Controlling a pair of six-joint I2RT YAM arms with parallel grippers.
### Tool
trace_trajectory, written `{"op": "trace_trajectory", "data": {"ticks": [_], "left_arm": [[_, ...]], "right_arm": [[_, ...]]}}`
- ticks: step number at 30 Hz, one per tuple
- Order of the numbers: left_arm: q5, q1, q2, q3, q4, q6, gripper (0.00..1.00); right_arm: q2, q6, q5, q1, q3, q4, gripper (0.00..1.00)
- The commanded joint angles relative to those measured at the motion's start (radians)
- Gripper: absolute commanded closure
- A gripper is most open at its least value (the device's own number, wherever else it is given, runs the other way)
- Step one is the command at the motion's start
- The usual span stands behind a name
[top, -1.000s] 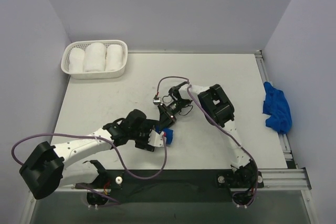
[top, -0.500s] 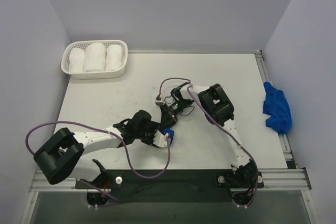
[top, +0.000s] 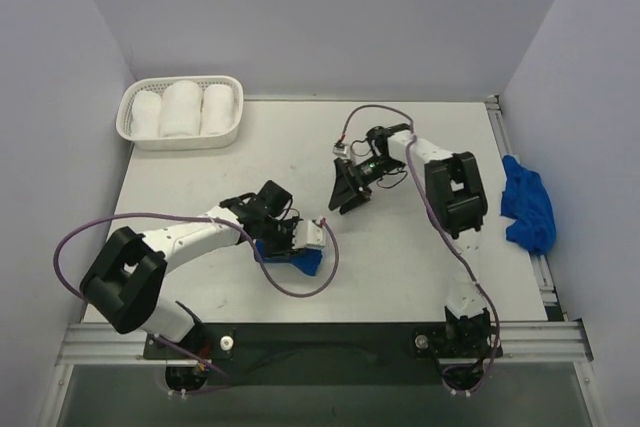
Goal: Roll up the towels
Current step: Place the rolled towel into the container
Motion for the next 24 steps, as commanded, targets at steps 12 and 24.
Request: {"op": "trace_trajectory", "data": {"ticks": [12, 24], "left_arm": [[0.168, 0.731, 0.277, 0.862, -0.445, -0.621, 1.0], [-0.099, 0.995, 0.869, 1.839, -0.434, -0.765, 1.0]], "right_arm": [[-0.336, -0.081, 0.039, -0.306, -0.171, -0.118, 0.08], [-0.359, -0.104, 0.018, -0.315, -0.237, -0.11, 0.0]]}}
